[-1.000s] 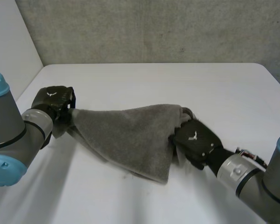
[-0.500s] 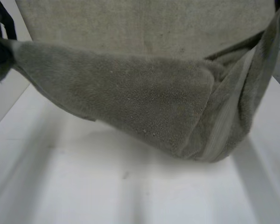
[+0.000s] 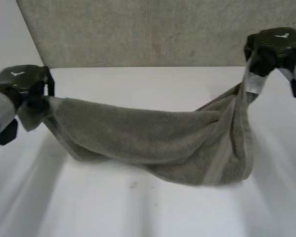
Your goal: Fold the towel.
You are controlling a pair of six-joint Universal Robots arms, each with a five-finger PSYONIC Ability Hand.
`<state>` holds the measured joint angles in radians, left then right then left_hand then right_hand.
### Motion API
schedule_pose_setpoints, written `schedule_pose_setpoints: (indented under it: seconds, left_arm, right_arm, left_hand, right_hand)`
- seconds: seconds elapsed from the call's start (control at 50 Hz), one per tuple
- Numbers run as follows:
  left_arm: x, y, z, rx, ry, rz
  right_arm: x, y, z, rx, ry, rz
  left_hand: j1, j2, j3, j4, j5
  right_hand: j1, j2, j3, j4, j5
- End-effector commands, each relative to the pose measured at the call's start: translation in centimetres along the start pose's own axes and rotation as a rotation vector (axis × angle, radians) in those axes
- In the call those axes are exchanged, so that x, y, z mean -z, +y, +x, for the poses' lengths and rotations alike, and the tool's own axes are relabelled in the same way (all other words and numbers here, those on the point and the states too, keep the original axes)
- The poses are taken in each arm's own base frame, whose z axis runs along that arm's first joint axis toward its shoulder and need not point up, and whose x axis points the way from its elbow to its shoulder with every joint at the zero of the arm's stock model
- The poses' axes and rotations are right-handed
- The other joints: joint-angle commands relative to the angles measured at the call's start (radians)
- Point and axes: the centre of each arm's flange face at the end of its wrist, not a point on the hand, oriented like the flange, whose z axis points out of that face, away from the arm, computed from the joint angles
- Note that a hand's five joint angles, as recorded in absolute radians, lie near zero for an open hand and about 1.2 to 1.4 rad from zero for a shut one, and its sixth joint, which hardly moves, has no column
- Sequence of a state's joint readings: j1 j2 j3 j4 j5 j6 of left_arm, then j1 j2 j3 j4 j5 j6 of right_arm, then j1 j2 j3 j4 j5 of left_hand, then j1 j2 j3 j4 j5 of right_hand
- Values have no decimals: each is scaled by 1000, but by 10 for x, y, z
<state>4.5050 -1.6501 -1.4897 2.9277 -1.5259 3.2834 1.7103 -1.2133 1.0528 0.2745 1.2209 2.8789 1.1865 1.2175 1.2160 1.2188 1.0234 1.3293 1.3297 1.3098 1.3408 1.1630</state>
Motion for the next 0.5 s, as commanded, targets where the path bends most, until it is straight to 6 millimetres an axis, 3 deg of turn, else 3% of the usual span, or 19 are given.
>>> schedule_pose_setpoints:
  seconds: [0.02, 0.04, 0.1, 0.14, 0.24, 0.26, 0.28, 0.3, 0.4, 0.5]
  left_arm:
    - [-57, 25, 8, 49, 13, -34]
    - [-70, 35, 10, 70, 17, -55]
    - [-82, 43, 10, 92, 16, -69]
    - [-108, 57, 10, 137, 3, -76]
    - [-120, 66, 8, 169, -34, -83]
    - [-120, 66, 8, 169, -34, -83]
    - [-121, 68, 8, 174, -40, -91]
    - [-120, 70, 8, 174, -40, -95]
    - [-117, 73, 8, 172, -40, -106]
    - [-112, 72, 8, 172, -40, -111]
  right_arm:
    - [-65, 27, -16, 24, 29, 42]
    - [-77, 38, -16, 23, 41, 33]
    - [-87, 47, -17, 22, 44, 27]
    - [-107, 63, -17, 27, 49, 43]
    - [-130, 75, -17, 37, 64, 122]
    - [-135, 81, -16, 43, 78, 134]
    - [-135, 81, -16, 43, 78, 134]
    - [-139, 85, -16, 45, 81, 138]
    - [-136, 87, -12, 42, 134, 108]
    - [-115, 67, -5, 50, 166, 39]
  left_hand:
    - [210, 179, 180, 178, 198]
    - [210, 179, 180, 178, 198]
    - [210, 179, 180, 178, 198]
    - [210, 179, 180, 178, 198]
    - [210, 179, 180, 178, 198]
    - [210, 179, 180, 178, 198]
    - [210, 179, 180, 178, 198]
    - [210, 179, 180, 178, 198]
    - [210, 179, 180, 178, 198]
    - [210, 179, 180, 178, 198]
  right_hand:
    - [67, 67, 86, 55, 59]
    - [67, 67, 86, 55, 59]
    - [67, 67, 86, 55, 59]
    - [67, 67, 86, 55, 59]
    - [67, 67, 86, 55, 59]
    - [-333, -334, -314, -345, -341]
    - [-337, -338, -318, -349, -345]
    - [-1099, -1099, -1079, -1110, -1107]
    - [-1155, -1155, -1135, -1166, -1163]
    - [-1155, -1155, -1135, -1166, -1163]
